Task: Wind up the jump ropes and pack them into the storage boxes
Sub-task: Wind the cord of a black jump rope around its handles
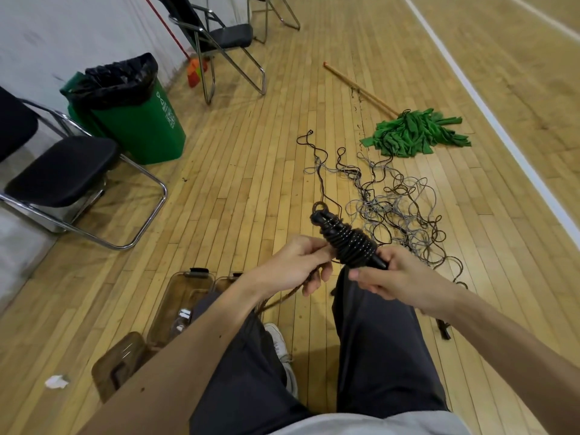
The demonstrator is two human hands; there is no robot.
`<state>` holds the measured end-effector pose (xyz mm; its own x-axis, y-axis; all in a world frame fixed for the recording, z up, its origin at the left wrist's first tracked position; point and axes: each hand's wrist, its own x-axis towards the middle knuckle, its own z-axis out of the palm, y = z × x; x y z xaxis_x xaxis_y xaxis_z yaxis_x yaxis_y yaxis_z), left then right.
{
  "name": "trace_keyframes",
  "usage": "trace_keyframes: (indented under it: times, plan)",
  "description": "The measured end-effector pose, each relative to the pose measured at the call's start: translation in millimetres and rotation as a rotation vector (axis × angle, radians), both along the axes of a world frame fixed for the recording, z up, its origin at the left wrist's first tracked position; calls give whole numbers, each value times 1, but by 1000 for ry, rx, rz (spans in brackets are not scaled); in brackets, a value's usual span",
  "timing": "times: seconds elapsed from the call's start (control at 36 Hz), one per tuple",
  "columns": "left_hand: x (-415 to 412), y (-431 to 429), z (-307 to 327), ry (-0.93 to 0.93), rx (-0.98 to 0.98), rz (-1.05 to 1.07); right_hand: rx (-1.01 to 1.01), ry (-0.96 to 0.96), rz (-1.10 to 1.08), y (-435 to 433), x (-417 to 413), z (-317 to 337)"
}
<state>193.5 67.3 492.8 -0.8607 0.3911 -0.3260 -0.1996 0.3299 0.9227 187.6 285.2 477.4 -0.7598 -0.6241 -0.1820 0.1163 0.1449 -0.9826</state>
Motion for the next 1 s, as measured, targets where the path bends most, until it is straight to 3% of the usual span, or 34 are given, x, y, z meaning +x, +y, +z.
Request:
trace_keyframes:
  times: [0.19,0.67,0.78,1.0]
  plan:
    - [1,4,-5,-36,-29,-23,107,22,-72,2,-7,-10]
    - [8,9,-2,-65,-428,-172,551,158,-246,9,-23,-38]
    - [10,8,1,20,-467,-177,665,152,-294,20,-29,-42]
    - [13,17,10,256,-751,-293,869,171,-224,17,-25,-43]
